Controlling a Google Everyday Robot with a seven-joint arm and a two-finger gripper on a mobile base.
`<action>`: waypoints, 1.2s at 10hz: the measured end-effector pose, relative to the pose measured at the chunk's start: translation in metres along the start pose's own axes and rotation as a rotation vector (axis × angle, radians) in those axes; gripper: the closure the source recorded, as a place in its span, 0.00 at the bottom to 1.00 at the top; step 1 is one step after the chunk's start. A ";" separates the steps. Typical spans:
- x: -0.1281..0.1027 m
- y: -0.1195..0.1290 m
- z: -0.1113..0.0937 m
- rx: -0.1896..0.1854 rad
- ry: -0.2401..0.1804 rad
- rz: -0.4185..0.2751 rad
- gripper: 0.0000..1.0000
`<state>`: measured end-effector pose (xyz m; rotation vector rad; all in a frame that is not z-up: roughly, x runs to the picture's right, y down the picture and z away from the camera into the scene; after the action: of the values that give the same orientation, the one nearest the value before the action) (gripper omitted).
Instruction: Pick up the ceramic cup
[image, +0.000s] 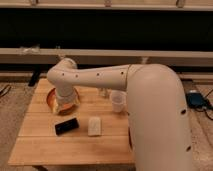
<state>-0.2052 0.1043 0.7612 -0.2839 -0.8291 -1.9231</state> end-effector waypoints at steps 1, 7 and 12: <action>0.000 0.000 0.000 0.000 0.000 0.000 0.20; 0.000 0.069 -0.010 -0.105 0.012 0.096 0.20; -0.014 0.146 -0.031 -0.125 0.033 0.224 0.20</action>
<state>-0.0677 0.0521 0.7931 -0.4022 -0.6286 -1.7664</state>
